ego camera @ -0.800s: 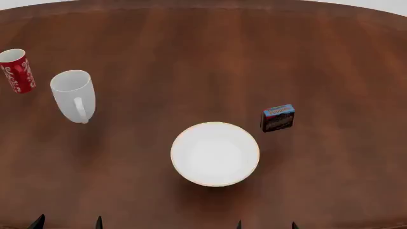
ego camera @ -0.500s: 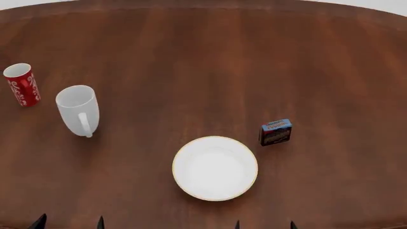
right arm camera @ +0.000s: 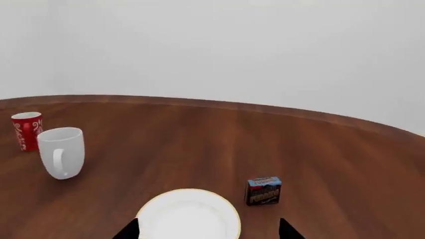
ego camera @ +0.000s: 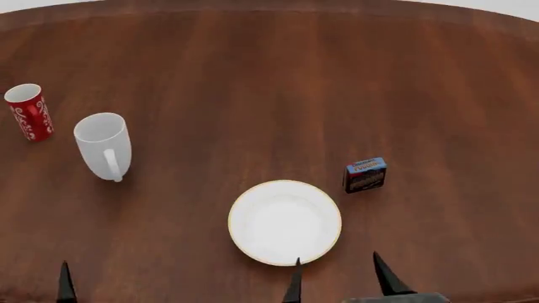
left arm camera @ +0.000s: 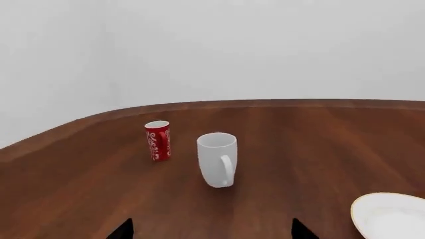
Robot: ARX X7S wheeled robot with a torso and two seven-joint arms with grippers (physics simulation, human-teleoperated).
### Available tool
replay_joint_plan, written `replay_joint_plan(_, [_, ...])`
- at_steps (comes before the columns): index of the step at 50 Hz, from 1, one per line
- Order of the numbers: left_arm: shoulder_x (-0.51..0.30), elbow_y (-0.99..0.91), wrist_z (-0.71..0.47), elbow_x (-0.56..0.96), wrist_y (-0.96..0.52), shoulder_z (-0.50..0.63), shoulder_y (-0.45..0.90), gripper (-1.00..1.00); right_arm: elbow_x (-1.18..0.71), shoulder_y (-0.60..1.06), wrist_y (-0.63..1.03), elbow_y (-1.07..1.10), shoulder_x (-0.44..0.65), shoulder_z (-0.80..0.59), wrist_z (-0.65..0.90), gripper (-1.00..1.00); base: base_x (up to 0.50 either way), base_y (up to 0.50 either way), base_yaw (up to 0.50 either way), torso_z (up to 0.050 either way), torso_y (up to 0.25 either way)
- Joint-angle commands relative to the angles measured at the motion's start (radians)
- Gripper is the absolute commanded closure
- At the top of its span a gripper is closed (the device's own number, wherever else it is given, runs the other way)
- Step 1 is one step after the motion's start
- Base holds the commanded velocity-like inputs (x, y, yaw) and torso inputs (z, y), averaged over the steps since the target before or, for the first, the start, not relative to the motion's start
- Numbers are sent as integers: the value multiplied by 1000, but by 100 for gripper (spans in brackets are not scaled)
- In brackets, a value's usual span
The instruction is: Put the white mug on the plate.
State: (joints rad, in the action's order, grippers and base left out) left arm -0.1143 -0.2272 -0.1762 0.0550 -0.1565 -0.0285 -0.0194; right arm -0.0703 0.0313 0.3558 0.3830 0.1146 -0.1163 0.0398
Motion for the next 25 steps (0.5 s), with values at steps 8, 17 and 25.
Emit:
replay_joint_plan(8, [-53, -264, -168, 96, -241, -323, -31, -100, -25, 242, 540, 256, 55, -102, -16, -100, 0, 0, 0, 0, 0])
replay_joint_plan(17, [-80, -310, -191, 116, -285, -404, -62, -100, -135, 378, 756, 322, 19, -39, -68, -100, 0, 0, 0, 0, 0])
replay_joint_plan(25, [-74, -356, -210, 112, -288, -426, -99, -100, -234, 575, 1074, 397, -33, 15, -110, -100, 0, 0, 0, 0, 0])
